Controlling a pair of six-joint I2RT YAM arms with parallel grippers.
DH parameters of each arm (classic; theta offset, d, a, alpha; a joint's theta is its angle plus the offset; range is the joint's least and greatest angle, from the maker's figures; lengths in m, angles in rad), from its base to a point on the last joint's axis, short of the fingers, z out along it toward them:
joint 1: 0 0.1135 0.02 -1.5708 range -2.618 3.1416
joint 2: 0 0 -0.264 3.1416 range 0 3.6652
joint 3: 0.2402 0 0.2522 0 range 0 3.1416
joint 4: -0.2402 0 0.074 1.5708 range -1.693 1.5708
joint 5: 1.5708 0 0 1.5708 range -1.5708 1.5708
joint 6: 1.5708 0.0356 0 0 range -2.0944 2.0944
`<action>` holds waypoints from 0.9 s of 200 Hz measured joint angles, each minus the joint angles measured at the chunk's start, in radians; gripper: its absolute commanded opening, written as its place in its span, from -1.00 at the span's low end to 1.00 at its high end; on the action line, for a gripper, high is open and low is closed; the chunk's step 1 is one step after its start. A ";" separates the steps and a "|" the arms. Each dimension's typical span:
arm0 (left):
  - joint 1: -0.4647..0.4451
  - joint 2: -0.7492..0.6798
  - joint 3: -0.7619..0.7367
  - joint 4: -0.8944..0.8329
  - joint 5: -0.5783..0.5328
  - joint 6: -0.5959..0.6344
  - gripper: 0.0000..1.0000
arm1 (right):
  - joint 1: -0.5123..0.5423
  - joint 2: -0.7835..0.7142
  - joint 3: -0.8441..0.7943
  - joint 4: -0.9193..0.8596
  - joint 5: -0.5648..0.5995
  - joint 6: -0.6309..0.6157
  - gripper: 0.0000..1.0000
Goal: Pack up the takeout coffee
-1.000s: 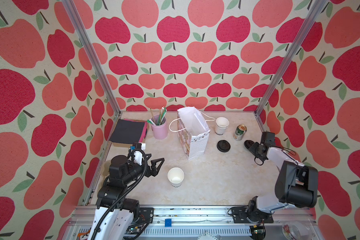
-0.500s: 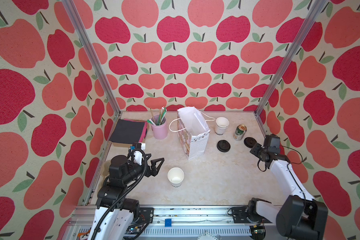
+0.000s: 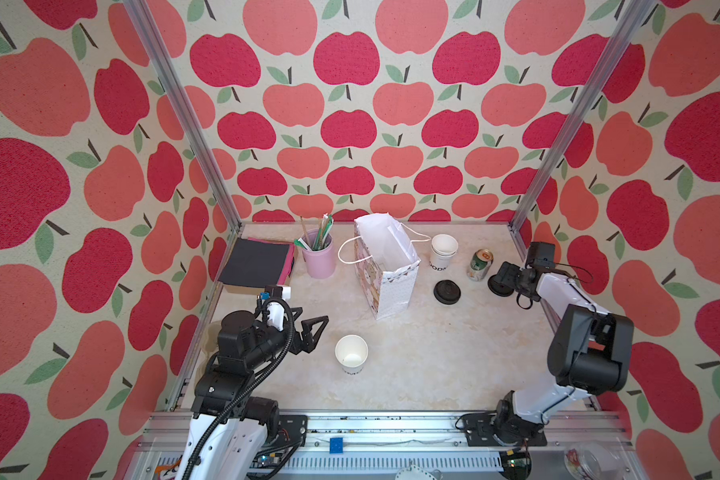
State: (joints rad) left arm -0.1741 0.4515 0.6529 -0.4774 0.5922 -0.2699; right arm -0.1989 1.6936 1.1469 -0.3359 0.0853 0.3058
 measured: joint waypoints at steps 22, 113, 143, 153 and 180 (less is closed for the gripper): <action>0.000 0.000 0.000 0.000 0.000 0.000 0.98 | -0.011 0.075 0.053 -0.008 -0.021 -0.018 0.91; 0.004 0.002 0.000 0.000 0.000 0.000 0.98 | -0.011 0.235 0.159 -0.056 -0.088 -0.043 0.79; 0.008 0.010 0.000 0.000 0.000 0.000 0.98 | -0.011 0.267 0.194 -0.067 -0.088 -0.051 0.71; 0.009 0.011 0.000 0.000 0.000 0.000 0.98 | -0.009 0.277 0.200 -0.069 -0.087 -0.055 0.68; 0.011 0.014 0.000 0.000 0.000 0.000 0.98 | 0.003 0.293 0.218 -0.099 -0.083 -0.067 0.62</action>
State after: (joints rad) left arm -0.1631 0.4652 0.6529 -0.4774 0.5926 -0.2703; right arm -0.1959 1.9869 1.3647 -0.4347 0.0021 0.2390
